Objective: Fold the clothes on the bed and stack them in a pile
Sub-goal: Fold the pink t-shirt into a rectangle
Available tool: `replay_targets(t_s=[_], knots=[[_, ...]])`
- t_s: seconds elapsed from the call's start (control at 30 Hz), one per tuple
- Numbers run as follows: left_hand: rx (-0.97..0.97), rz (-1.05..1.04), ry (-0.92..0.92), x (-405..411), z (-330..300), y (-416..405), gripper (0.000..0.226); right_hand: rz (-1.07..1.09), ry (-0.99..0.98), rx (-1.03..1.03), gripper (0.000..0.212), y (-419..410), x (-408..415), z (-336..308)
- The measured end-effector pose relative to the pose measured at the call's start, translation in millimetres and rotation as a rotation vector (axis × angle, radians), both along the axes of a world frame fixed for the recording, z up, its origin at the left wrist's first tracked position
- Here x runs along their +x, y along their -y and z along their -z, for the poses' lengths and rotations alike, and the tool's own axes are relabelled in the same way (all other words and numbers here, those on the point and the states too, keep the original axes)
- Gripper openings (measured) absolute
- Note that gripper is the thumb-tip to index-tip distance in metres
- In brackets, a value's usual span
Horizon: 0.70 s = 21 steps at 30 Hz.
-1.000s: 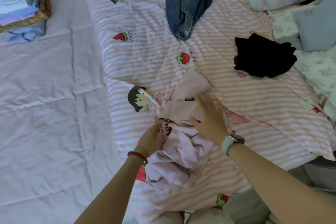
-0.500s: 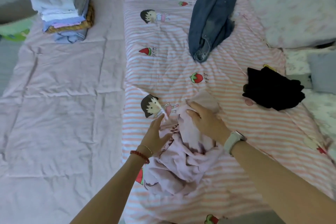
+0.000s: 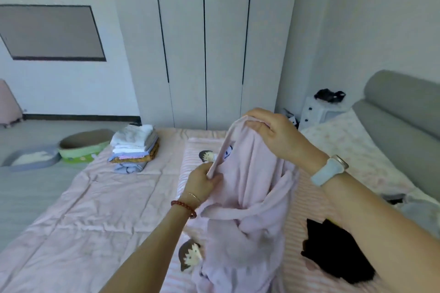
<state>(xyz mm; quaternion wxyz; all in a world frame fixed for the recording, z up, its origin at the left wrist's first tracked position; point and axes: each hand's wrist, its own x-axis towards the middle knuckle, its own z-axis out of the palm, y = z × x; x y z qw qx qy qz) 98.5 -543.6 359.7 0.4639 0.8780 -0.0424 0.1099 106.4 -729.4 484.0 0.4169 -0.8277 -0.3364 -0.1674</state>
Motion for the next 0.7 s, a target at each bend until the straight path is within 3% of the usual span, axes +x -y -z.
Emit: replay_targets(t_s=[0.07, 0.2, 0.33, 0.47, 0.53, 0.7], knots=[[0.051, -0.02, 0.103, -4.0, -26.7, -12.9, 0.003, 0.091, 0.105, 0.104, 0.013, 10.1, 0.0, -22.5], [0.125, -0.113, 0.236, -18.5, -67.7, -41.9, 0.008, 0.286, 0.214, 0.262, 0.012, 34.2, 4.0, -38.4], [0.036, -0.191, 0.338, -32.2, -107.8, -47.4, 0.015, 0.404, 0.256, 0.313, 0.013, 44.0, 5.7, -30.6], [-0.111, -0.274, 0.617, -59.1, -150.7, -40.7, 0.021, 0.432, 0.312, 0.473, 0.017, 45.7, -4.6, -41.5], [-0.143, -0.318, 0.703, -72.2, -165.2, -39.4, 0.012, 0.441, 0.41, 0.524, 0.023, 46.5, -14.4, -50.1], [-0.186, -0.453, 0.883, -88.8, -186.3, -40.4, 0.015, 0.437, 0.662, 0.525, 0.027, 44.3, -32.3, -65.7]])
